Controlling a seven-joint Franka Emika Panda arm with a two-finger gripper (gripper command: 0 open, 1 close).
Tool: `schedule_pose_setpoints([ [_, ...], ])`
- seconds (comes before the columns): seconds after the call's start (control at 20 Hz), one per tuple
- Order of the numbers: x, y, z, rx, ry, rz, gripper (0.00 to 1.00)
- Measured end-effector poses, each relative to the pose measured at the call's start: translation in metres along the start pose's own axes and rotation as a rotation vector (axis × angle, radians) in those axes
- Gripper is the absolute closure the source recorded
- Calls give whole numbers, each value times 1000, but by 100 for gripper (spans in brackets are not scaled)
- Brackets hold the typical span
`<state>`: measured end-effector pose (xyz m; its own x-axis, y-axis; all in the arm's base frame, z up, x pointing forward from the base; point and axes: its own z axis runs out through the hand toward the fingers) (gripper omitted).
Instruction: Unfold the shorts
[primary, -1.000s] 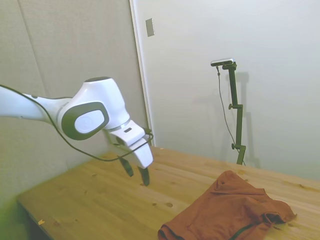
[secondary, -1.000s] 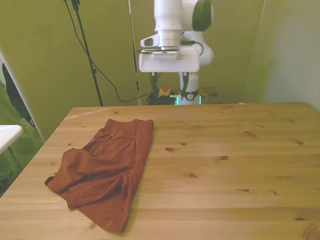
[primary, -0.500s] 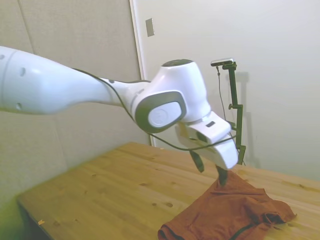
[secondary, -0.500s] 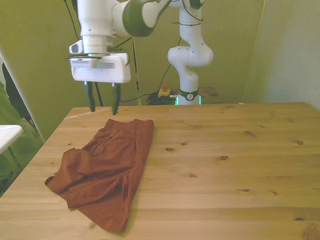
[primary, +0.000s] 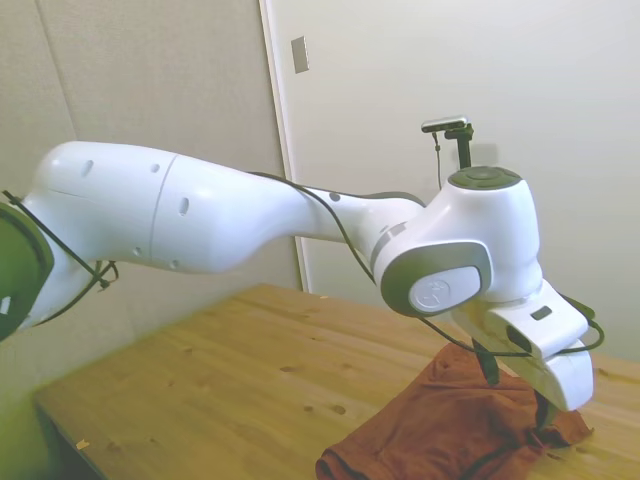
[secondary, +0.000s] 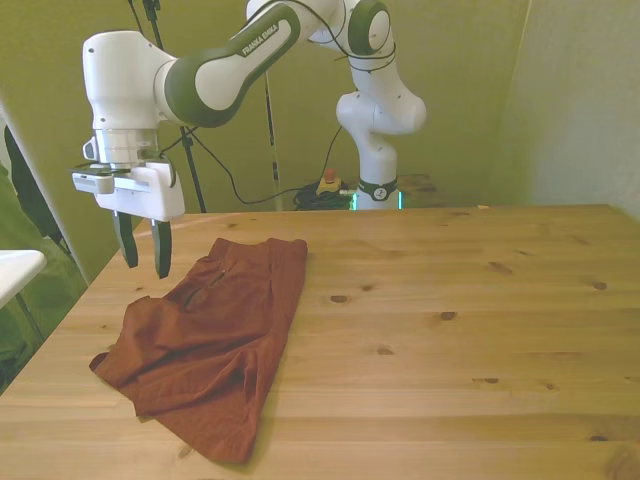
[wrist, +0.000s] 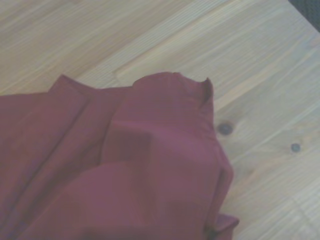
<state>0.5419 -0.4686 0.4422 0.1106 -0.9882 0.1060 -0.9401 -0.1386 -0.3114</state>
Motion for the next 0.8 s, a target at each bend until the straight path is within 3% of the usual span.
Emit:
schedule_pose_setpoints([
  [0.5, 22, -19, 51, 26, -15, 106, 0],
  [0.55, 23, -20, 56, 25, -18, 112, 100],
  [0.8, 25, -26, 73, 36, -33, 133, 100],
])
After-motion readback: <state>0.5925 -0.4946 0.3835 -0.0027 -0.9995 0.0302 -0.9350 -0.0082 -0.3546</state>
